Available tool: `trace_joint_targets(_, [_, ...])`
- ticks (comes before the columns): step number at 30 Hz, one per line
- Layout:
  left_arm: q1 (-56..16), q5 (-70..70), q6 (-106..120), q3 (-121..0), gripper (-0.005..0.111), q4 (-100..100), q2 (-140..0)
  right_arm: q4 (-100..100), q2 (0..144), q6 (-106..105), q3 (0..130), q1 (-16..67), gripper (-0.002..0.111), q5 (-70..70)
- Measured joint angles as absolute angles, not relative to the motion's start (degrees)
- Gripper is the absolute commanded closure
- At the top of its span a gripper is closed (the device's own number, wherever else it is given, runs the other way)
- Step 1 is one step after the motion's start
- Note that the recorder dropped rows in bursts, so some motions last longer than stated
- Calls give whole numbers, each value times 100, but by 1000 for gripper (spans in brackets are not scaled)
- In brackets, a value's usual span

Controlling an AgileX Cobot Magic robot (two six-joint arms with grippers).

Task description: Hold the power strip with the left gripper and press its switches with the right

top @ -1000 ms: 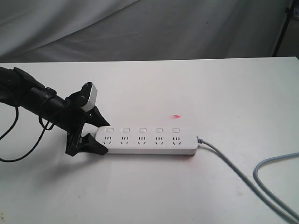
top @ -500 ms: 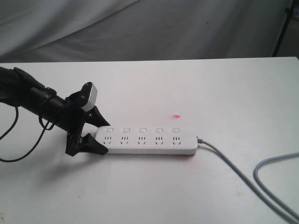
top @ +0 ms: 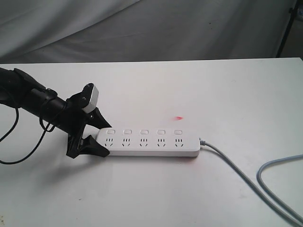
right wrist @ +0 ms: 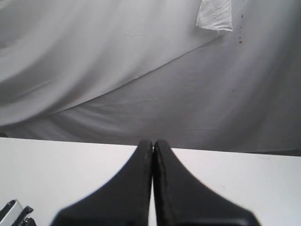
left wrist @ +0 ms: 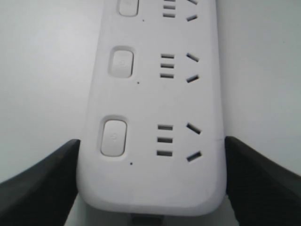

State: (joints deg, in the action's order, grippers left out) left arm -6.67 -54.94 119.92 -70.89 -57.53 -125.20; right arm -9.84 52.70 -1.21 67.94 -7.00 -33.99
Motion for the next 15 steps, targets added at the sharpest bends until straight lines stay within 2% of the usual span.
trace_joint_targets(15, [-667, -5494, 11992, -7089, 67, -5753, -12520, -440, 3809, -132, 4905, -700, 108, -3382])
